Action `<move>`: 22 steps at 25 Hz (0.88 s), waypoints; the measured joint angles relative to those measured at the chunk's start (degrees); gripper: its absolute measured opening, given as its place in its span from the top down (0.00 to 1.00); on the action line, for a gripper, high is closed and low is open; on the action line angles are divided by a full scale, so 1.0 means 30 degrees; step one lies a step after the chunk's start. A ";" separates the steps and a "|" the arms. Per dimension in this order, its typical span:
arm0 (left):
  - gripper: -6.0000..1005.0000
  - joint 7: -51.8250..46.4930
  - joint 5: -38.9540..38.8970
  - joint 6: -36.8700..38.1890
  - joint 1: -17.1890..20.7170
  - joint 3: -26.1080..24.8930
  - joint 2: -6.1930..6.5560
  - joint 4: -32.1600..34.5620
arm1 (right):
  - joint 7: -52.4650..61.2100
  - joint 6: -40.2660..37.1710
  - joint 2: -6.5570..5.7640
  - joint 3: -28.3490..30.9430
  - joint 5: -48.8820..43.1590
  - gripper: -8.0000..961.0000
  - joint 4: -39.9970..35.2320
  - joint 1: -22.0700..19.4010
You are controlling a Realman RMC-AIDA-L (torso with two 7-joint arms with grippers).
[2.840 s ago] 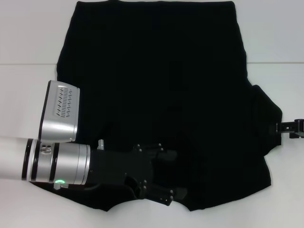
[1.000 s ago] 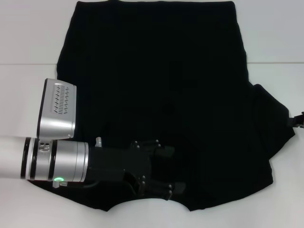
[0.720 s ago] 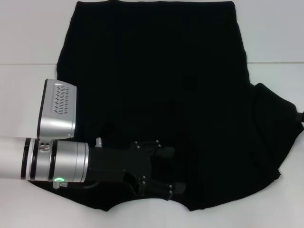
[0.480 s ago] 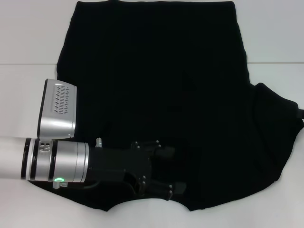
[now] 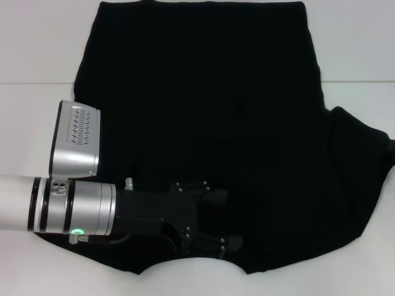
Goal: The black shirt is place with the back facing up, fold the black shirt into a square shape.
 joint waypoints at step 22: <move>0.06 -0.0262 0.0000 0.0014 -0.0040 0.0001 -0.0001 0.0061 | 0.0057 -0.0060 0.0028 0.0701 0.0018 0.95 0.0009 -0.0731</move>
